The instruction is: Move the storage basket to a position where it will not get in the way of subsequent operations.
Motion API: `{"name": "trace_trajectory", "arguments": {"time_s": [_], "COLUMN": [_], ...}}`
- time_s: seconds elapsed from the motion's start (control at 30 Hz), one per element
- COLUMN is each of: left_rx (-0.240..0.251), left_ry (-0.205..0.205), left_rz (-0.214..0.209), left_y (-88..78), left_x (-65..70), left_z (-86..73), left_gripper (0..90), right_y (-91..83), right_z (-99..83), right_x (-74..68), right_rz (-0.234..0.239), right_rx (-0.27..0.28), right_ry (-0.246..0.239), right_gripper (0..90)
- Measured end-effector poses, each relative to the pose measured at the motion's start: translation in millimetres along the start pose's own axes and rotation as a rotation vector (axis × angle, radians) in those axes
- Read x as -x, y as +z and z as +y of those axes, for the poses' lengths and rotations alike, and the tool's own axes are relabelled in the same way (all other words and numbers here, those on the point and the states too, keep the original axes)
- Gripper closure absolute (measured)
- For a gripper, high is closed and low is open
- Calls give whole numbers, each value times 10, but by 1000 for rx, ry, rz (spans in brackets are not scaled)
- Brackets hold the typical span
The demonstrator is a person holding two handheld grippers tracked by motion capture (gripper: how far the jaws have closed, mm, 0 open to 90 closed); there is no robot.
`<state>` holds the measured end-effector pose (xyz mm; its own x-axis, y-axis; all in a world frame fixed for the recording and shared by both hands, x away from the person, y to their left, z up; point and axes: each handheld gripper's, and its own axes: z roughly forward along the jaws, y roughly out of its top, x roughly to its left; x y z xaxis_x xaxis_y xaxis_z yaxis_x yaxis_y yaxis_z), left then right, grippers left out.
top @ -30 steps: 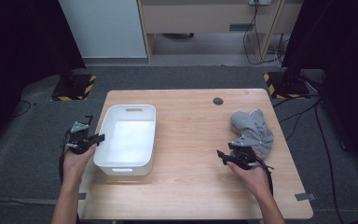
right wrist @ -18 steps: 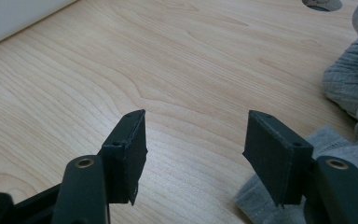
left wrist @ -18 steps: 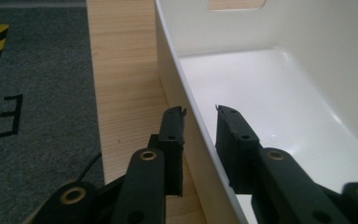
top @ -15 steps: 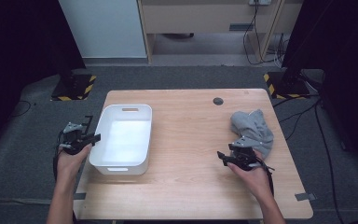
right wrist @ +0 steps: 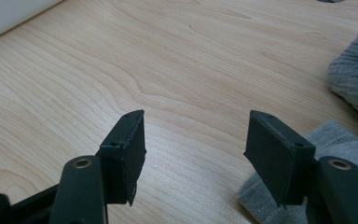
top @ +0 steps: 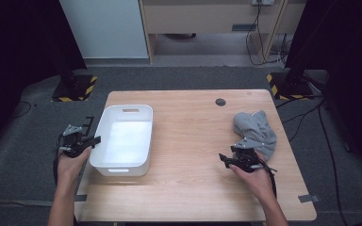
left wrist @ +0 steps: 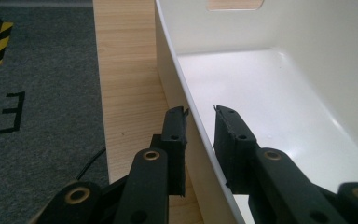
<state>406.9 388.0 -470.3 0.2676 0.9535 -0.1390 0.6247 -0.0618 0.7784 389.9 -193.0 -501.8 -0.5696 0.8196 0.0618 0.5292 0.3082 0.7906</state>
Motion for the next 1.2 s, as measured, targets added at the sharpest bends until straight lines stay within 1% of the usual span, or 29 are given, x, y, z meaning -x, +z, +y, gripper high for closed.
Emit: {"name": "trace_trajectory", "arguments": {"time_s": [0.1,0.2,0.33,0.47,0.53,0.57,0.67,0.8,0.9,0.97,1.07,1.2], "left_rx": [5,16,16,27,37,38,50,78,95,88,58,28], "left_ry": [-10,-21,-6,-5,-4,-3,-23,-41,-41,-44,-44,-34], "left_rz": [-1,-11,-20,-18,-10,-1,5,7,-1,-5,-3,28], "left_y": [-13,-17,-6,17,25,28,24,-64,-124,-133,-123,-112], "left_x": [-37,-89,-134,-185,-203,-213,-238,-224,-189,-160,-123,-108], "left_z": [-9,-15,2,18,17,16,15,56,102,117,121,116], "left_gripper": [743,741,748,742,725,702,626,590,571,574,596,637], "right_y": [2,-2,-1,-2,4,9,12,4,-4,-9,-12,-15], "right_z": [1,2,1,0,-2,-2,1,2,1,0,2,2], "right_x": [-1,-3,1,-3,-6,-11,-22,-14,1,3,3,12], "right_rz": [0,1,-1,1,4,6,7,6,4,3,3,4], "right_rx": [1,1,3,4,2,0,-3,2,5,3,5,6], "right_ry": [-1,-2,5,3,-1,-1,-2,-3,-4,-2,1,-4], "right_gripper": [380,380,380,380,379,379,379,378,378,378,378,378]}}
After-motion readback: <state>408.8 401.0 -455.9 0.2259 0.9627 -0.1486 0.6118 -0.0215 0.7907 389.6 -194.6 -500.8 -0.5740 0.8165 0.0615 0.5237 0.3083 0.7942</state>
